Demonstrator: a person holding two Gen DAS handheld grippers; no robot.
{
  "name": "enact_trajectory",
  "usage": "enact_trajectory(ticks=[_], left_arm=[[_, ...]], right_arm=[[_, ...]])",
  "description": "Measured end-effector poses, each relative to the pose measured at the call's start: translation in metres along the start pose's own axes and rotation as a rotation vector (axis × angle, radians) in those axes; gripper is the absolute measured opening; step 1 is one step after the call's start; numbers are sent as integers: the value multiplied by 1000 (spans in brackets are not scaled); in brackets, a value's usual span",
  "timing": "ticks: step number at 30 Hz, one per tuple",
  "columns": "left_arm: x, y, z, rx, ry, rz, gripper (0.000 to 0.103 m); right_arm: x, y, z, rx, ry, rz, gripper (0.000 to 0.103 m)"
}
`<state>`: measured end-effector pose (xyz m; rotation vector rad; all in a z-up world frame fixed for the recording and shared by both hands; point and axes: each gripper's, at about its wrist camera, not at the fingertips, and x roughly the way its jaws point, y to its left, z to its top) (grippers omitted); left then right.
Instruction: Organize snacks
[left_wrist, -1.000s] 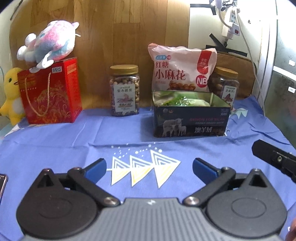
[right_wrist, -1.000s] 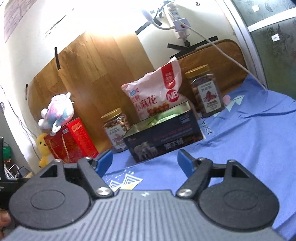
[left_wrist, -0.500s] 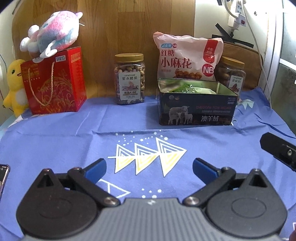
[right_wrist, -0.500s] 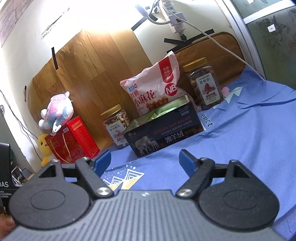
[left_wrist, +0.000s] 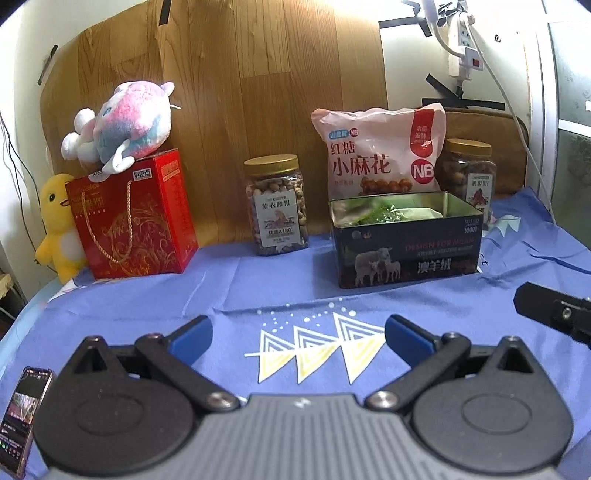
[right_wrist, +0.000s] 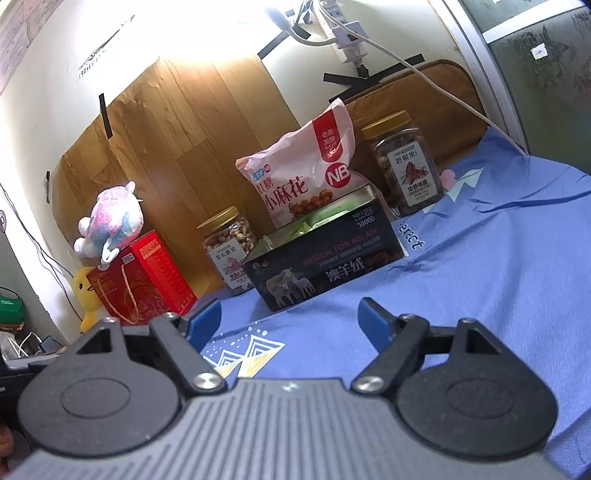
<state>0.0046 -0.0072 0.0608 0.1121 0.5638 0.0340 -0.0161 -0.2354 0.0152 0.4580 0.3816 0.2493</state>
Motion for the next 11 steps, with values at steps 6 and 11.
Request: enact_trajectory(ticks=[6,11], left_arm=[[1,0,-3,-21,15,-56,103],[3,1,-4,-32,39,-122,103]], right_arm=[[0,-2,-1,4,-2,-8,83],[0,-3,-2,10,-4,-20,85]])
